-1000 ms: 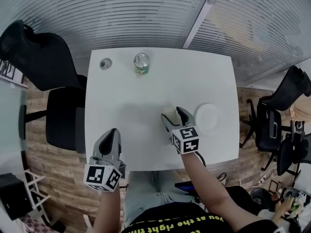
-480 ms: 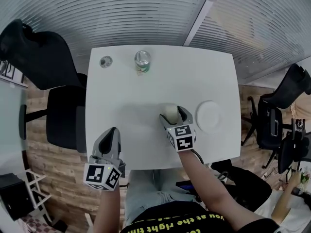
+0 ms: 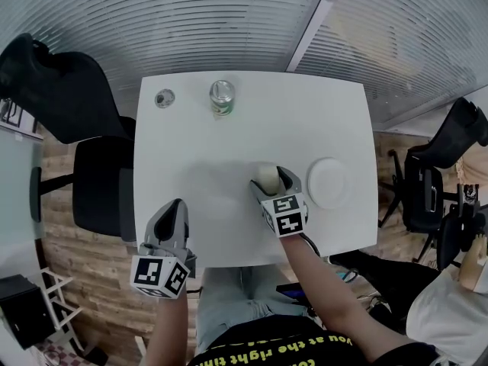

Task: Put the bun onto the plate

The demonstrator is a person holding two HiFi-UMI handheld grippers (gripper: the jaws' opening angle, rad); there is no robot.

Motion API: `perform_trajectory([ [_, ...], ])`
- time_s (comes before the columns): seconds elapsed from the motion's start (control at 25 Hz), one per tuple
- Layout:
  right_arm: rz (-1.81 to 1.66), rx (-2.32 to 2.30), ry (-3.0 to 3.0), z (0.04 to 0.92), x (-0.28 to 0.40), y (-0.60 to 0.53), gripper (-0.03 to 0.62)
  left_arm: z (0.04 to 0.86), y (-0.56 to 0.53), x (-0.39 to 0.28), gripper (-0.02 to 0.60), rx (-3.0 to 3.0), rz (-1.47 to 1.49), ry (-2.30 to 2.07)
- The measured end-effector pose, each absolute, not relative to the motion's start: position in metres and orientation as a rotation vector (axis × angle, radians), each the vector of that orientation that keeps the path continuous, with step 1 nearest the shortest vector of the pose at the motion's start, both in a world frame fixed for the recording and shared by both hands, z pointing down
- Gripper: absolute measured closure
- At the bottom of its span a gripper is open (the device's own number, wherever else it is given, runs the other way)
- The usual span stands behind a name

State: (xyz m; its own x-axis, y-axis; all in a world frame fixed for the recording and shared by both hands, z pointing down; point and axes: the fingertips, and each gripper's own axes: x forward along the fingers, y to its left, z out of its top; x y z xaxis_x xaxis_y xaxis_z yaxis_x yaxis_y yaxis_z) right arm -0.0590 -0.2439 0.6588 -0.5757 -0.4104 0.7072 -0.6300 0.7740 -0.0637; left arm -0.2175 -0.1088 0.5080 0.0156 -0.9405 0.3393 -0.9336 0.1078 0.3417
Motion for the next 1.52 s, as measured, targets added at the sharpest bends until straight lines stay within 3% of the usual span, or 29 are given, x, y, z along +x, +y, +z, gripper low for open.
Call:
perform_trajectory([
  [1.52,0.347,0.794,-2.479,0.532,-0.027,-0.257,0.255,0.467,-0.149,-0.180,0.581,2.002,-0.007,-1.835],
])
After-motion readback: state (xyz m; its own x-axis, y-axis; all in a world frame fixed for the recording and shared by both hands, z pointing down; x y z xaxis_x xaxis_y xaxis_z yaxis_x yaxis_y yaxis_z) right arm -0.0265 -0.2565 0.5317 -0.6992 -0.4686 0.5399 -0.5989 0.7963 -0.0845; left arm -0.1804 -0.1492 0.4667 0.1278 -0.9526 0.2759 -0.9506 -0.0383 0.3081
